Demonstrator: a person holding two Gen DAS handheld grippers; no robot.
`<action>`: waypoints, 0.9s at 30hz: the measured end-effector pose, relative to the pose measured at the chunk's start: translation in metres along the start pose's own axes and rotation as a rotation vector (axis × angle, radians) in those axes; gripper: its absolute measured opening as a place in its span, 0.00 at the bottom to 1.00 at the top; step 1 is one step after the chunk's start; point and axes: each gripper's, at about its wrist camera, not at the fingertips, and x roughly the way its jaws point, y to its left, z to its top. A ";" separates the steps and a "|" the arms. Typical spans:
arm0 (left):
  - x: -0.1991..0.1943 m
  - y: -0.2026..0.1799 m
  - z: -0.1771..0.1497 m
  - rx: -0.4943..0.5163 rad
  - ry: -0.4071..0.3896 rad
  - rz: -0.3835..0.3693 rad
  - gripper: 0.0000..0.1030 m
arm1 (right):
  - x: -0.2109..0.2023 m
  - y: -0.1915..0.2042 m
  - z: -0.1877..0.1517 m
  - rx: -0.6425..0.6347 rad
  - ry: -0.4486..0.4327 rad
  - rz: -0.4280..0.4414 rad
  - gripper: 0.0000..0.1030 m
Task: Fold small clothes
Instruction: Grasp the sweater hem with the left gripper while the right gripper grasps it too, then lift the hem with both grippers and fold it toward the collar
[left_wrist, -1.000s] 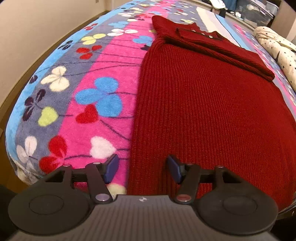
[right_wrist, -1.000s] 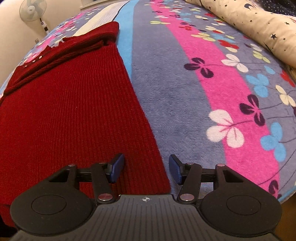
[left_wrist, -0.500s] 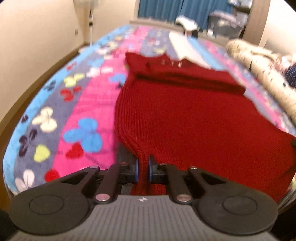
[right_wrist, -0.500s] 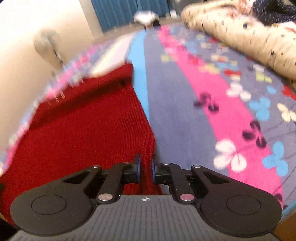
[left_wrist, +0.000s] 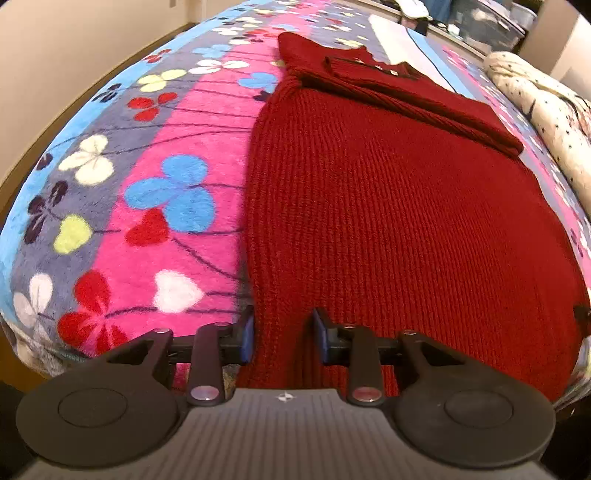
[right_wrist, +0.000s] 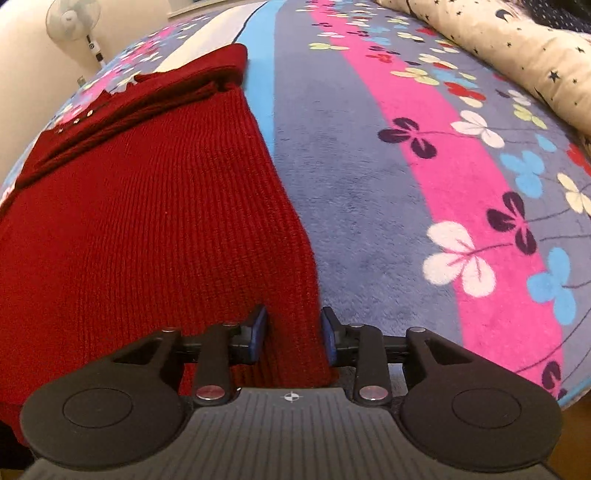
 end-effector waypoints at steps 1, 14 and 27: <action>0.000 -0.001 0.000 0.014 -0.004 0.001 0.24 | 0.000 0.001 -0.001 -0.005 -0.001 -0.002 0.31; -0.008 -0.010 0.000 0.059 -0.052 -0.013 0.14 | -0.009 -0.001 0.003 0.013 -0.040 0.034 0.12; -0.001 -0.017 -0.005 0.137 -0.033 0.027 0.12 | -0.002 0.006 0.001 -0.024 -0.011 0.010 0.14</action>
